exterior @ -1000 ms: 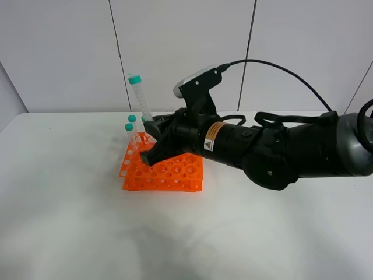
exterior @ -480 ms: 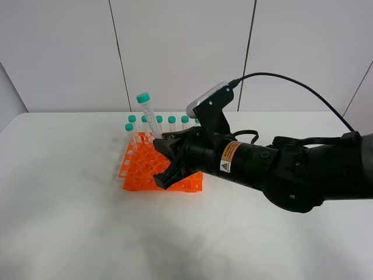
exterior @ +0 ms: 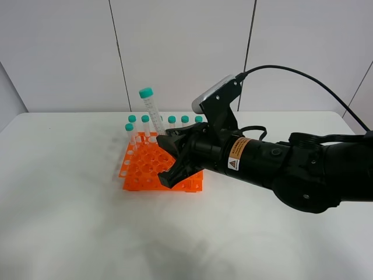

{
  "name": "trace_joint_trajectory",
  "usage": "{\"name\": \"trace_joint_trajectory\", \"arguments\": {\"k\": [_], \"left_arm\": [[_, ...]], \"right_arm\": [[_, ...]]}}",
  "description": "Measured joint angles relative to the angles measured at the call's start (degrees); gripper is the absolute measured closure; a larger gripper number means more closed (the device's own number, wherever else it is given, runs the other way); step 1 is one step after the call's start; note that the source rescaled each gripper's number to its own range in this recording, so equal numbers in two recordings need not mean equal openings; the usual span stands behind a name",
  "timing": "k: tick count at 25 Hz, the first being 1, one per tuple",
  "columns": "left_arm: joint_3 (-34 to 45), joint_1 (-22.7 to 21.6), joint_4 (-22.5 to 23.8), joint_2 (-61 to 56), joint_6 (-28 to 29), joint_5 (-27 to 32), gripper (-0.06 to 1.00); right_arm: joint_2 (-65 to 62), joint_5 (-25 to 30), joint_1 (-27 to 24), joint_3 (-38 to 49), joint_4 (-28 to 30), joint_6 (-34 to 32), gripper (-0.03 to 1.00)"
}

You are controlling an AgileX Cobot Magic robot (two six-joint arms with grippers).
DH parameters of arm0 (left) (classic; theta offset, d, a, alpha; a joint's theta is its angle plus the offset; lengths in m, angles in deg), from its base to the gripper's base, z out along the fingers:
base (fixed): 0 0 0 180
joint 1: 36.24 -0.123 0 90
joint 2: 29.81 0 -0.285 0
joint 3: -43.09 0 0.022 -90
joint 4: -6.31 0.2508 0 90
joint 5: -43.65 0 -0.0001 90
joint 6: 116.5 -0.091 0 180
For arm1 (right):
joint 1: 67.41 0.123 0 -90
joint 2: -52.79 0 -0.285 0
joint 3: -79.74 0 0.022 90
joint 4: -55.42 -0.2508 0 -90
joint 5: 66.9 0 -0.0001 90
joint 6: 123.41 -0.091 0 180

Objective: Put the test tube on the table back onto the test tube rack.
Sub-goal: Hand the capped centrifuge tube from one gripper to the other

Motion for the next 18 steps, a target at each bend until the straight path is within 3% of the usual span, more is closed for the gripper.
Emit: {"name": "trace_joint_trajectory", "arguments": {"k": [18], "left_arm": [[0.0,0.0,-0.2,0.0,0.0,-0.1,-0.06]], "right_arm": [[0.0,-0.8,0.0,0.8,1.4,0.6,0.96]]}}
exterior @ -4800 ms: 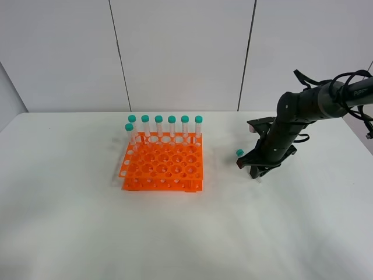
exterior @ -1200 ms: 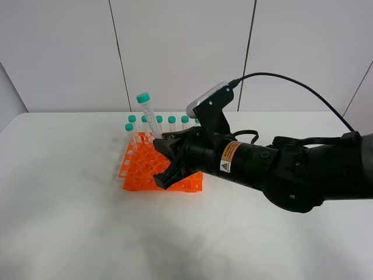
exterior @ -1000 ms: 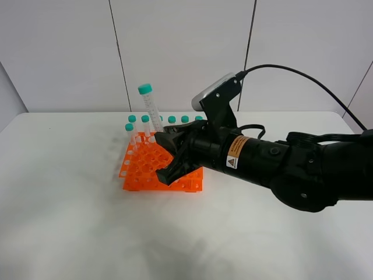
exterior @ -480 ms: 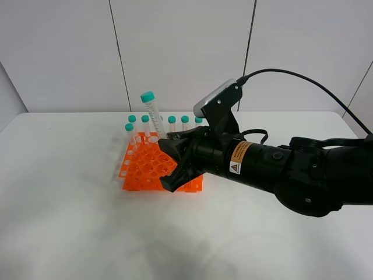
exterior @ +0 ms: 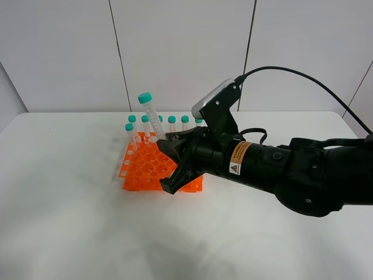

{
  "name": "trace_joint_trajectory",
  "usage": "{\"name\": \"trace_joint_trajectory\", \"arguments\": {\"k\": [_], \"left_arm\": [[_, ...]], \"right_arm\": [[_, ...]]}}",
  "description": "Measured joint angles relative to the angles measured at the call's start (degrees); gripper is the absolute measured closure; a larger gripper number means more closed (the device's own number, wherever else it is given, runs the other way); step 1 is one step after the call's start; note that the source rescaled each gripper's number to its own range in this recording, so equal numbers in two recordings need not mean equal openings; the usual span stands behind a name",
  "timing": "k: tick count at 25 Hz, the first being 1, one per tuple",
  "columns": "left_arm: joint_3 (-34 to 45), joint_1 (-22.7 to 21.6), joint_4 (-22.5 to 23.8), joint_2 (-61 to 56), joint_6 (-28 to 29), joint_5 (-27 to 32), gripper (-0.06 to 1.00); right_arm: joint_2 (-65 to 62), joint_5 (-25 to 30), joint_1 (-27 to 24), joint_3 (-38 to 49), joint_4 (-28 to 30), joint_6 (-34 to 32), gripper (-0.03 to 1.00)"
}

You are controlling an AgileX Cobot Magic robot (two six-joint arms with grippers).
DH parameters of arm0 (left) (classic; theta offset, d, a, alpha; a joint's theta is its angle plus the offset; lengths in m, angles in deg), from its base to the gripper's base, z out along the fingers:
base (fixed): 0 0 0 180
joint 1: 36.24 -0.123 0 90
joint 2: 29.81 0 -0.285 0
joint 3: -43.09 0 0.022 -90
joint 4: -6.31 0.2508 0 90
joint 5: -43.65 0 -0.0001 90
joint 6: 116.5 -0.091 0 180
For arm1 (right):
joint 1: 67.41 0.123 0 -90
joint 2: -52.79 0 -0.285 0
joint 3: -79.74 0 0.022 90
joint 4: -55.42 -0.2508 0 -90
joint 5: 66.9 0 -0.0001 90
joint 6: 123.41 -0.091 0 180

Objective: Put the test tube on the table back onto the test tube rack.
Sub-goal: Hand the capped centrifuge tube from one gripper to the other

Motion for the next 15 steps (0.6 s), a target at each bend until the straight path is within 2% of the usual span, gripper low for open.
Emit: {"name": "trace_joint_trajectory", "arguments": {"k": [5,11,15], "left_arm": [[-0.6,0.0,-0.6,0.0,0.0,0.1,-0.06],[-6.1,0.0,-1.8,0.4,0.0,1.7,-0.06],[-10.6,0.0,-2.7,5.7,0.0,2.2,-0.06]], "right_arm": [[0.0,-0.1,0.0,0.0,0.1,0.0,0.96],[0.0,-0.2,0.0,0.0,0.1,0.1,0.96],[0.0,-0.2,0.0,0.0,0.1,0.3,0.96]]}}
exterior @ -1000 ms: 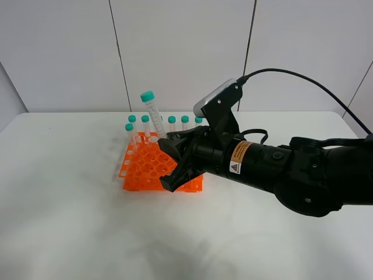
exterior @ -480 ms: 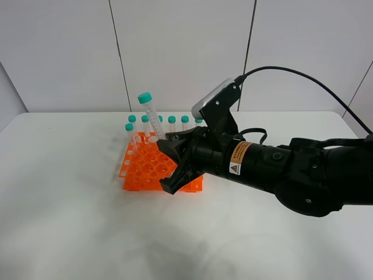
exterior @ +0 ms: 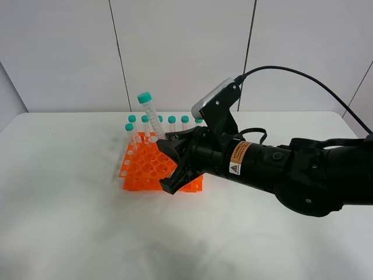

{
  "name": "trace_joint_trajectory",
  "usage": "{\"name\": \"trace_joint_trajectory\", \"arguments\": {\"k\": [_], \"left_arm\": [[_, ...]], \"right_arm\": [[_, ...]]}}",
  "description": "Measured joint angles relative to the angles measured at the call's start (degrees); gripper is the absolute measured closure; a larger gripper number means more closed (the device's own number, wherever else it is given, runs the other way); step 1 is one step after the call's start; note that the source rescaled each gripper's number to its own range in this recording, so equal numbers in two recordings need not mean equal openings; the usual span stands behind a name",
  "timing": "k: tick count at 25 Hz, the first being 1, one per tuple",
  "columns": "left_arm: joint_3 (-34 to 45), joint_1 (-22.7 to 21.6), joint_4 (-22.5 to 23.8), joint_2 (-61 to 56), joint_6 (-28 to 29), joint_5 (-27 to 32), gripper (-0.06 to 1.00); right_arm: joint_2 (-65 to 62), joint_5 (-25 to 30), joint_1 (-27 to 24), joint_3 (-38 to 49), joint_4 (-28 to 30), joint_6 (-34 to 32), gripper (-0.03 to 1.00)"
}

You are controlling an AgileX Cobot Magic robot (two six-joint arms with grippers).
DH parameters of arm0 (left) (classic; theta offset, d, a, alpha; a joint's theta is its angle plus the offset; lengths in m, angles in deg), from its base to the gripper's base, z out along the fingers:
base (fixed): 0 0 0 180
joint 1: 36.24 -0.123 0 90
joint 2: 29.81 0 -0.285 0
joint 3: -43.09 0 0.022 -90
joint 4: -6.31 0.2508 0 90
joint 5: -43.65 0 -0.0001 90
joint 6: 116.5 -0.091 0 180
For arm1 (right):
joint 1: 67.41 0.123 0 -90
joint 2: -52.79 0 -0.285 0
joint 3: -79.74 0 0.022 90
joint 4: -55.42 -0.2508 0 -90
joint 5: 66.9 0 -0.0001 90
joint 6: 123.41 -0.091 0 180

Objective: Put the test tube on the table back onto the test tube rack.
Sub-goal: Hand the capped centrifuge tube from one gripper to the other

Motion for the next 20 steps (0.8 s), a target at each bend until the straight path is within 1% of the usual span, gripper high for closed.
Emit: {"name": "trace_joint_trajectory", "arguments": {"k": [4,9,12,17,20], "left_arm": [[-3.2,0.0,0.0,5.3,0.0,-1.0,-0.06],[-9.2,0.0,0.0,16.3,-0.6,-5.3,-0.06],[-12.1,0.0,0.0,22.6,-1.3,-6.6,-0.06],[-14.2,0.4,0.0,28.2,-4.3,-6.9,-0.06],[-14.2,2.5,0.0,29.1,-4.7,-7.0,-0.06]], "right_arm": [[0.0,0.0,0.0,0.0,0.0,0.0,0.96],[0.0,0.0,0.0,0.0,0.0,0.2,0.96],[0.0,-0.1,0.0,0.0,0.0,0.6,0.96],[0.0,-0.1,0.0,0.0,0.0,0.8,0.96],[0.0,-0.1,0.0,0.0,0.0,1.0,0.96]]}}
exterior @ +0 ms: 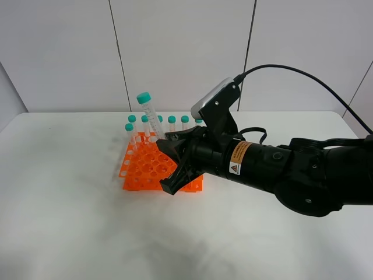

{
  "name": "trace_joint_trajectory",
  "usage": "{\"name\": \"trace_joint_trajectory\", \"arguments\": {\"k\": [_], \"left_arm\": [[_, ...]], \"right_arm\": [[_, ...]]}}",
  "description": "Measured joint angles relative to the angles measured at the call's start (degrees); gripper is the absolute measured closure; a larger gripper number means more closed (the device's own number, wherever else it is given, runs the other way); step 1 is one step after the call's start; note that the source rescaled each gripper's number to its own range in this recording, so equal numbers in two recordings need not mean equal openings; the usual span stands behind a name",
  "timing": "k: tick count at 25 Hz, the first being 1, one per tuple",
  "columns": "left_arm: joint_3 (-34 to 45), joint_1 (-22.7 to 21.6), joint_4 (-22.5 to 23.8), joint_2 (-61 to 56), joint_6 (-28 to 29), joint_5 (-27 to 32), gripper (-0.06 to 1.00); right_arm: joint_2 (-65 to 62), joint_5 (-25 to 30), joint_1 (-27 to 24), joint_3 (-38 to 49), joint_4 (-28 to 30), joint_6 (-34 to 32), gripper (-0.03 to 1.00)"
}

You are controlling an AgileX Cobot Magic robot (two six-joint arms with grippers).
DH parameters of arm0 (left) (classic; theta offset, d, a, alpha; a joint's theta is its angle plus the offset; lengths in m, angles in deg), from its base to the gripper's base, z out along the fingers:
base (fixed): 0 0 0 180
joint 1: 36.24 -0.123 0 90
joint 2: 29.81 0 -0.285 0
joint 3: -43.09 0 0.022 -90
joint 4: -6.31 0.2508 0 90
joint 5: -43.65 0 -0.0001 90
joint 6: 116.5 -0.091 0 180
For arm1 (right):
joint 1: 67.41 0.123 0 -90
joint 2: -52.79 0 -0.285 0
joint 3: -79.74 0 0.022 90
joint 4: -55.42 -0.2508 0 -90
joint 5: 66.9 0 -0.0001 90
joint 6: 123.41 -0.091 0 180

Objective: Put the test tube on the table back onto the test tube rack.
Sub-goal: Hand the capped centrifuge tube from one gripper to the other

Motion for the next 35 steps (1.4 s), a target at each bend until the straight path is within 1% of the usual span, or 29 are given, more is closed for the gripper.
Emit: {"name": "trace_joint_trajectory", "arguments": {"k": [2,7,9,11,13,16,18,23,26,31,35], "left_arm": [[0.0,2.3,-0.2,0.0,0.0,0.0,-0.06],[0.0,12.0,-2.7,0.0,-0.5,-0.2,-0.06],[0.0,14.8,-3.7,0.0,-1.2,-1.2,-0.06],[0.0,16.4,-4.3,0.0,-1.9,-2.8,-0.06],[0.0,16.8,-4.4,0.0,-2.8,-5.6,-0.06],[-0.3,16.8,-5.7,1.2,-3.2,-6.6,-0.06],[-0.3,16.8,-8.1,3.1,-4.5,-6.9,-0.06],[-0.6,16.8,-15.0,9.9,-10.9,-9.6,-0.06],[-1.2,16.8,-16.9,14.1,-14.2,-12.3,-0.06],[-1.2,16.8,-18.9,19.8,-16.0,-16.3,-0.06],[-1.2,16.8,-23.9,23.7,-18.9,-19.1,-0.06]], "right_arm": [[0.0,0.0,0.0,0.0,0.0,0.2,0.96],[0.0,0.0,0.0,0.0,0.0,0.5,0.96],[0.0,0.0,0.0,0.0,0.0,0.5,0.96],[0.0,0.0,0.0,0.0,0.0,0.5,0.96],[0.0,0.0,0.0,0.0,0.0,0.5,0.96],[0.0,0.0,0.0,0.0,0.0,0.5,0.96],[0.0,0.0,0.0,0.0,0.0,0.5,0.96],[0.0,0.0,0.0,0.0,0.0,0.5,0.96],[0.0,-0.1,0.0,0.0,0.0,0.5,0.96],[0.0,-0.2,0.0,0.0,0.0,0.7,0.96],[0.0,-0.2,0.0,0.0,0.0,1.2,0.96]]}}
